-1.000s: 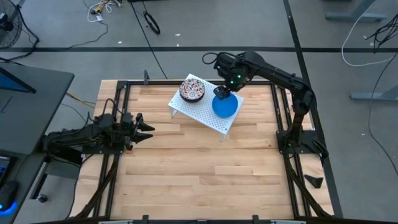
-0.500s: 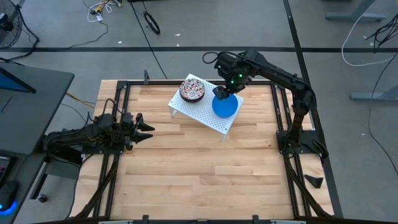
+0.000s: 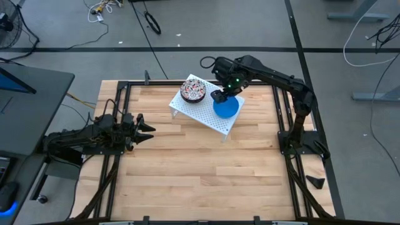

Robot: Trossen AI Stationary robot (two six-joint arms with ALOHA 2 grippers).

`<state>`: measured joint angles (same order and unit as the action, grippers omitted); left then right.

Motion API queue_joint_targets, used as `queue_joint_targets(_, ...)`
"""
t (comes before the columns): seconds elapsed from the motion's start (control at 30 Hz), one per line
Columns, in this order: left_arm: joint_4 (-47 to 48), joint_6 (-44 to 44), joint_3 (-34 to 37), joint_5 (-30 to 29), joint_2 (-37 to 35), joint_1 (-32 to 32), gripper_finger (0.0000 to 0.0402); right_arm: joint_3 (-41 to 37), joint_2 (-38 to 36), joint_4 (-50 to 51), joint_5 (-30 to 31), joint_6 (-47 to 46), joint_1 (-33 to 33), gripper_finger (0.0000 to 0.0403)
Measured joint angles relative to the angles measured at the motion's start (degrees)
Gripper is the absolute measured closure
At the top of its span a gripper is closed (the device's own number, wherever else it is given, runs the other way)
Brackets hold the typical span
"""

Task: Pick & Place Mini bowls
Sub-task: Stack the blue bowl on top of the other blue bowls on the shelf, then return to Home Position

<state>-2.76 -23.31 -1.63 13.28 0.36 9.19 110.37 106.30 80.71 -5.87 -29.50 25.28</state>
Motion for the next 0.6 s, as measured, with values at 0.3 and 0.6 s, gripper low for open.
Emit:
queue_joint_targets(0.3,0.00,0.00,-0.04,0.00,0.00,0.00,0.0220,3.96,-0.33,-1.16,-2.14,-0.02,-0.15,0.0149)
queue_joint_targets(0.6,0.00,0.01,-0.04,0.00,-0.01,0.00,0.0220,4.59,-0.37,0.99,-3.63,1.70,-0.57,0.0149)
